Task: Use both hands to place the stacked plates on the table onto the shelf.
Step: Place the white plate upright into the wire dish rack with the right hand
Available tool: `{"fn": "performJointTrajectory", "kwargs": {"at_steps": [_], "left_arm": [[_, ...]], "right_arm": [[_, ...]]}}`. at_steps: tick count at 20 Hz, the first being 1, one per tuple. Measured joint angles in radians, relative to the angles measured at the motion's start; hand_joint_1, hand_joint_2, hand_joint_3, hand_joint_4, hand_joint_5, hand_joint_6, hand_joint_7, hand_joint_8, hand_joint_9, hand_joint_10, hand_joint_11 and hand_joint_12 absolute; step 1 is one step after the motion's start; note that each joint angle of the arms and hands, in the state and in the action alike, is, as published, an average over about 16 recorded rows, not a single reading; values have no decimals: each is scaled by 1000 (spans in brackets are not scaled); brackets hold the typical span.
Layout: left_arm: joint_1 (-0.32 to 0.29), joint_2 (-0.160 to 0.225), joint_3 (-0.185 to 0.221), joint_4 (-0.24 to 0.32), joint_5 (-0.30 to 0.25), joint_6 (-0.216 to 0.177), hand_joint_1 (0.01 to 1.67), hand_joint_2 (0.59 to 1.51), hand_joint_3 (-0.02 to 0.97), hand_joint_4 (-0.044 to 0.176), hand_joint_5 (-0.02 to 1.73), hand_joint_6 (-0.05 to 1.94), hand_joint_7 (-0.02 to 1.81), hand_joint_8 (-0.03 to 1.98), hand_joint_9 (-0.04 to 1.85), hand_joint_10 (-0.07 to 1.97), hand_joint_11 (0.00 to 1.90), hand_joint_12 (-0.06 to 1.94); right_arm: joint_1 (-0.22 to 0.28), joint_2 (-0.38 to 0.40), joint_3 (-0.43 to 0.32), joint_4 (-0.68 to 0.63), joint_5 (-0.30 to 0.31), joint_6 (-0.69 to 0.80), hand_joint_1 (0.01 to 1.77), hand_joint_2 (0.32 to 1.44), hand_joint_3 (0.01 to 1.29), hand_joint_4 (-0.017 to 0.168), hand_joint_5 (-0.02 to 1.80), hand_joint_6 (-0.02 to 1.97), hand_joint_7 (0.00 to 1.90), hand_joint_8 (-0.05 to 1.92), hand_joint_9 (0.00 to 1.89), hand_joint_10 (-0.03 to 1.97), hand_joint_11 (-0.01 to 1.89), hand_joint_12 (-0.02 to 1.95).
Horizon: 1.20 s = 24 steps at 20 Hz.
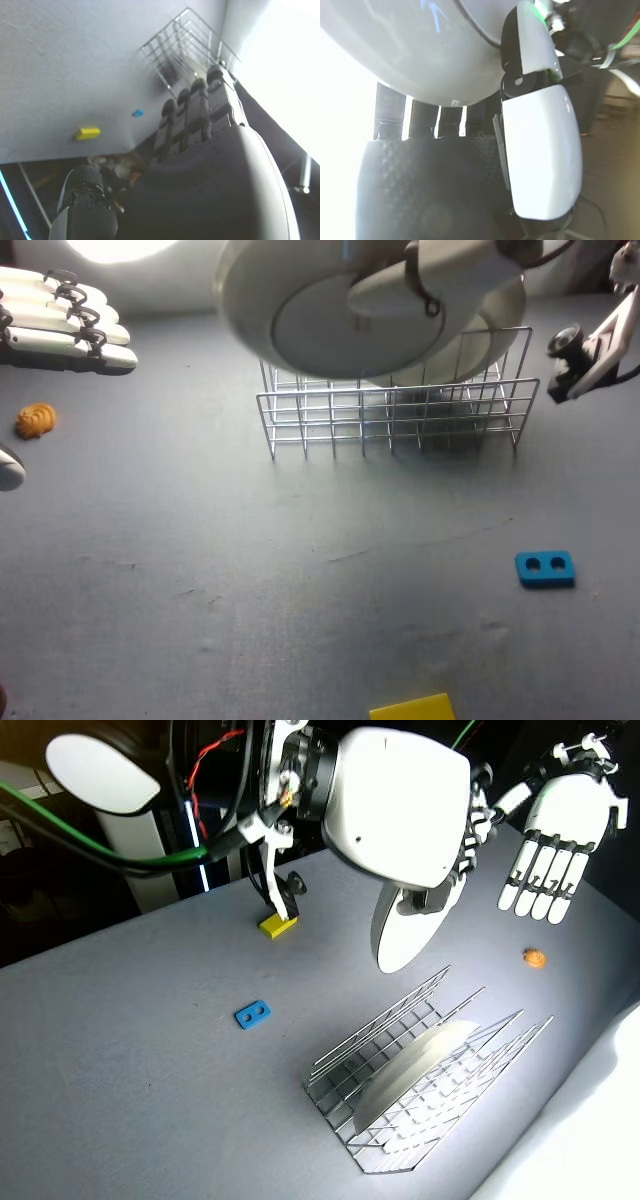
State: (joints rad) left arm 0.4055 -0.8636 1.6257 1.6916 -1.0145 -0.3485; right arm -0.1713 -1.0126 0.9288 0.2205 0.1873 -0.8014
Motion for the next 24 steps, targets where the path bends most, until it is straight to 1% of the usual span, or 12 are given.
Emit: {"fn": "performJointTrajectory", "kwargs": {"at_steps": [7,16,24], "left_arm": [[4,0,0,13,3,0,12,1097,20,5,29,18,25,-3,22,-65,22,-1],[8,0,0,25,5,0,12,1097,21,5,34,18,20,-3,22,-65,22,0],[5,0,-2,29,6,5,12,1097,21,5,33,18,18,-2,23,-65,22,-1]], "right_arm": [[-30,-25,75,39,34,-13,1204,1021,15,-8,803,1089,1083,935,1416,17,1118,850],[-100,-84,159,42,66,-33,1207,1021,15,-7,807,1091,1079,926,1404,17,1117,852],[-147,-138,226,42,81,-37,1211,1022,15,-7,804,1098,1074,932,1405,17,1116,852]]}}
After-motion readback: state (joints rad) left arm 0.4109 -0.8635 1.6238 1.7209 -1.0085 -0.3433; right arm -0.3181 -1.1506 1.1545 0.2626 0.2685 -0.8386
